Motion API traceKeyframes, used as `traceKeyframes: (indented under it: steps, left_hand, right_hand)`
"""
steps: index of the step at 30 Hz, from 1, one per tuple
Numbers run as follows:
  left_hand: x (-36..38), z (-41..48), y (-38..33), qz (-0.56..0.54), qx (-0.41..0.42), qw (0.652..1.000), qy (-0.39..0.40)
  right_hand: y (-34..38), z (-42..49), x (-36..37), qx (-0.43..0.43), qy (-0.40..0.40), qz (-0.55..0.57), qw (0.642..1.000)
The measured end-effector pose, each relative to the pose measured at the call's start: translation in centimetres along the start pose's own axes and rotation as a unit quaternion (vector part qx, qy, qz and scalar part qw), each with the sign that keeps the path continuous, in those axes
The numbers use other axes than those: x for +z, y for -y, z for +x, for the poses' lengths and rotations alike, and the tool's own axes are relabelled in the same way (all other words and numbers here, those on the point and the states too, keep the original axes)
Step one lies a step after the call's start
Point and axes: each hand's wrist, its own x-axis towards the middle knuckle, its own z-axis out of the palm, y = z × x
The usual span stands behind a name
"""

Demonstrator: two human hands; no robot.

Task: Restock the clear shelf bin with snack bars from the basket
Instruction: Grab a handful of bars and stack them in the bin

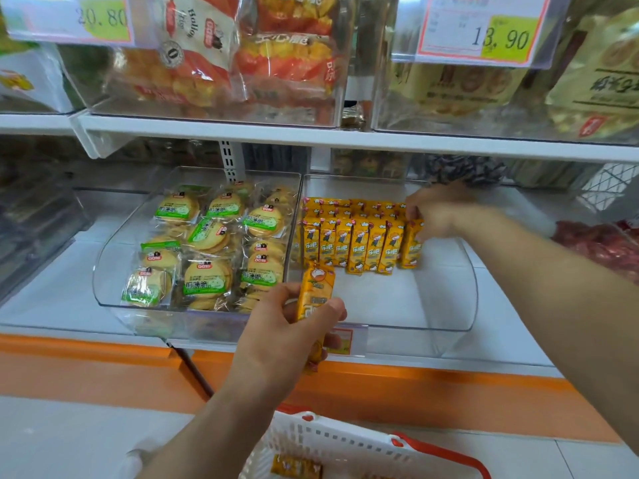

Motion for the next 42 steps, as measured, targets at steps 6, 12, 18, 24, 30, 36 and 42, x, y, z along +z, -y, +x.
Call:
traceKeyframes:
  steps: [6,12,18,24,30,36,42]
  left_hand:
    - [0.1,-0.3,-0.2,-0.008,-0.009,1.000,0.027]
    - [0.8,-1.5,0.2,0.004,-0.012,0.998,0.059]
    - [2.3,-3.4,0.1,0.061,-0.009,0.995,0.080]
    - [2.2,-4.2,0.1,0.063,0.026,0.997,-0.039]
    - [2.3,-4.5,0.1,-0.031,0.048,0.998,-0.039]
    - [3.5,-4.7,0.2,-0.009,0.067,0.997,-0.033]
    - [4.2,-4.1,-0.9,0.037,0.122,0.992,-0.001]
  right_hand:
    - [0.0,-1.9,-0.3,0.007,-0.023,0.055,0.998]
    - [2.9,-12.1,-1.4,-0.036,-0.152,0.400,0.903]
    - [9.0,-20.4,-0.1,-0.136,-0.031,0.597,0.790]
    - [9.1,-21.7,0.4,-0.124,-0.026,0.588,0.799]
    - [10.7,-22.4,1.2,-0.155,0.015,0.561,0.813]
    - [10.5,-22.0,0.7,-0.026,-0.068,0.730,0.680]
    - [8.6,-21.4,0.4,-0.095,-0.057,0.715,0.691]
